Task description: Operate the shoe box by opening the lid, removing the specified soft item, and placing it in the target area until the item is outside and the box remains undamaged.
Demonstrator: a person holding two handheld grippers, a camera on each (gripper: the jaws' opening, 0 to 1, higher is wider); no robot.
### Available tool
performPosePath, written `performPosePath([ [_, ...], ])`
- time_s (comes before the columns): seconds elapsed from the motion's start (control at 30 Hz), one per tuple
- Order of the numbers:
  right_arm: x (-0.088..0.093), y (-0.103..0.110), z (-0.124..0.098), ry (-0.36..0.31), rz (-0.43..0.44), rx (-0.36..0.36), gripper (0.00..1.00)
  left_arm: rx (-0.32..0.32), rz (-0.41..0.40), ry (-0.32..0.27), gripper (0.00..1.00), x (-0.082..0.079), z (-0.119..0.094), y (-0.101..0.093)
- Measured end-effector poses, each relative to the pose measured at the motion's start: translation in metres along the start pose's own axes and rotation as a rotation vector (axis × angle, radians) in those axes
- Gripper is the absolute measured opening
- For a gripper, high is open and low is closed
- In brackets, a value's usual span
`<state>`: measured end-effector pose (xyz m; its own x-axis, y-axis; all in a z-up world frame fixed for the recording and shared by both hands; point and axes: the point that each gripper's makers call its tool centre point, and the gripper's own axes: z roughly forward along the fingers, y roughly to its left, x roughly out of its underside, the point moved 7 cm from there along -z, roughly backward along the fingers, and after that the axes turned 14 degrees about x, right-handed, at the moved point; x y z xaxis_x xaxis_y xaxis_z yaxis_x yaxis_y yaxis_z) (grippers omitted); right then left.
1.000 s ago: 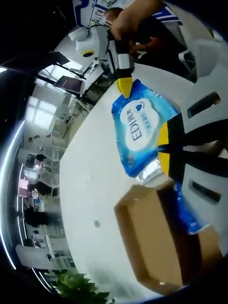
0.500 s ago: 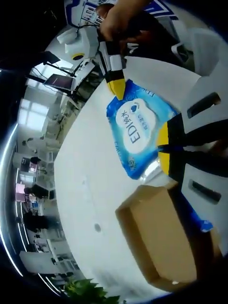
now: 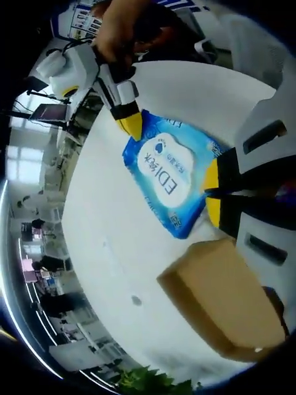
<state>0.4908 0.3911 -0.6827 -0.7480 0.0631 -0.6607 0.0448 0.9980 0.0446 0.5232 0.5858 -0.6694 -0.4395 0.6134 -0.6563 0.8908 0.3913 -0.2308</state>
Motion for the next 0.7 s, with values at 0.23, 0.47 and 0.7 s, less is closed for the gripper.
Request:
performPosePath([
  [0.23,0.005,-0.002,0.011,0.007,0.012,-0.007,0.0,-0.01,0.032,0.048,0.0,0.0,0.008,0.005],
  [0.47,0.009,-0.003,0.019,0.007,0.022,-0.008,0.0,-0.034,0.114,0.112,0.0,0.0,0.016,0.004],
  [0.7,0.013,-0.002,0.024,0.005,0.033,-0.012,0.0,-0.045,0.154,0.148,0.0,0.003,0.02,0.007],
])
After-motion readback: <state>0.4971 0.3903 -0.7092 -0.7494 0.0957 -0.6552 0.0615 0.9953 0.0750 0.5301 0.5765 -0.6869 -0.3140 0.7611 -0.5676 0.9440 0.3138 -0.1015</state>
